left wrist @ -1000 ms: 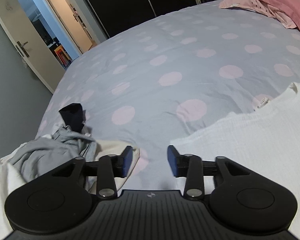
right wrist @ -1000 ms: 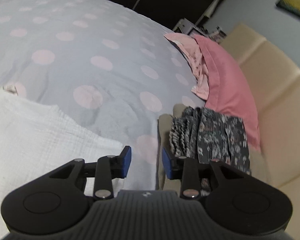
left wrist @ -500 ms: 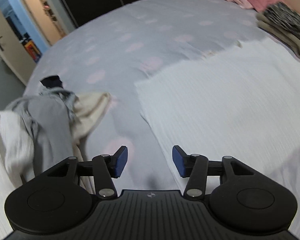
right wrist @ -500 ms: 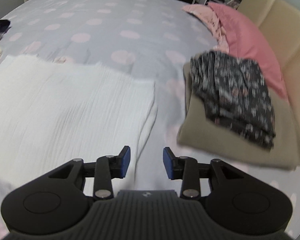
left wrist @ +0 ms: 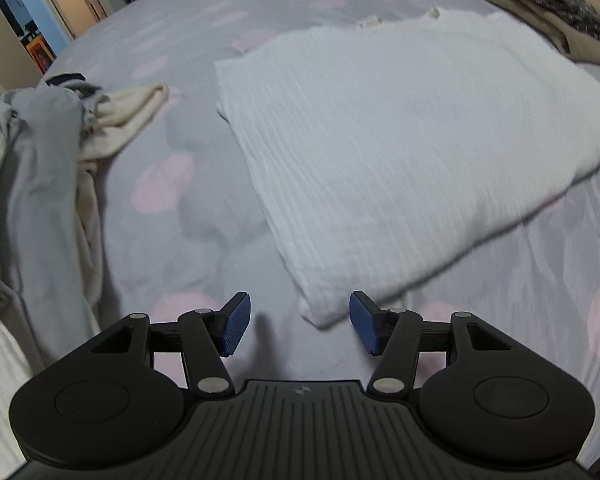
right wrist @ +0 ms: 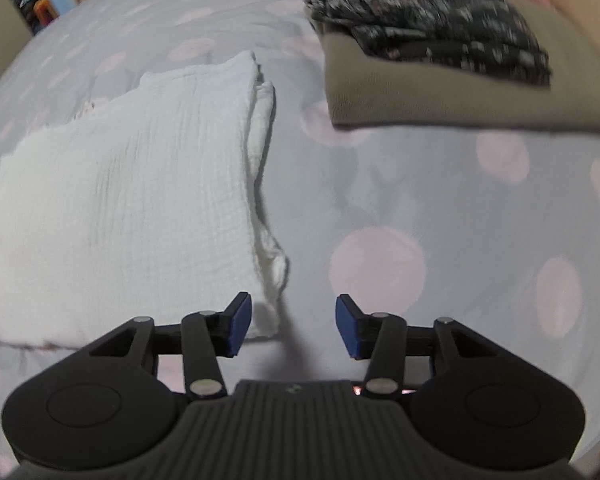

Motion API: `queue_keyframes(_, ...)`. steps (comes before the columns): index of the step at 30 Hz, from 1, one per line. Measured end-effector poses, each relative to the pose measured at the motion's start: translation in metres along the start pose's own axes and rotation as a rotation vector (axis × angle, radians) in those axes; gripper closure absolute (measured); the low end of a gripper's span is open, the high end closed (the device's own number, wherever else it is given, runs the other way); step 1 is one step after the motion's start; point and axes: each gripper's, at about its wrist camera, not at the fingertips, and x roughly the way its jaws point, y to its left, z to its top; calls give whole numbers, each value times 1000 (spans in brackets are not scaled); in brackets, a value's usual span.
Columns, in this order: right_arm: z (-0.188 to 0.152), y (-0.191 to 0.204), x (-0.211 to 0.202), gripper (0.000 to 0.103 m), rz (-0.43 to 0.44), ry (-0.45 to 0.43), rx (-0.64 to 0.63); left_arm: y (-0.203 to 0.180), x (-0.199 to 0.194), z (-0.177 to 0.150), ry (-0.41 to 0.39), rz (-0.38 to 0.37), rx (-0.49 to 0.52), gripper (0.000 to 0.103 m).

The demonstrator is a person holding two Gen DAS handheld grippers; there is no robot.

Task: Fold clothes
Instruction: 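Lower the folded hem onto the garment and open both grippers, then move both grippers back to the folded garment's edge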

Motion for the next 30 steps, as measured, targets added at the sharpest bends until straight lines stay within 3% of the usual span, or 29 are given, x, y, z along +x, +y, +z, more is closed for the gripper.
queue_keyframes(6,3,2,6,52,35,6,-15,-11,4,5,-9,-28,39,54)
queue_keyframes(10,2,4,15,56,55,41,-21,-12,8,11,-1,-54,18,76)
queue_keyframes(13,0,6,21,87,72,71,-34,-10,7,15,13,-60,-1,94)
queue_keyframes(14,0,7,23,96,77,80,-38,-10,6,16,18,-62,-7,95)
queue_keyframes(19,1,4,24,98,25,77,-73,-2,10,17,56,-65,-32,97)
queue_keyframes(23,4,-1,23,93,28,87,-54,3,2,18,38,-85,-60,87)
queue_keyframes(25,7,-3,16,85,47,69,-53,8,-7,19,13,-102,-87,79)
queue_keyframes(26,8,-4,12,67,59,58,-52,12,-11,20,-2,-116,-108,73)
queue_keyframes(27,10,-5,8,56,71,48,-51,16,-15,21,-18,-130,-129,70)
queue_keyframes(29,13,-7,5,55,88,41,-28,25,-20,22,-56,-155,-194,54)
queue_keyframes(30,14,-8,5,52,95,40,-14,28,-18,23,-56,-159,-228,53)
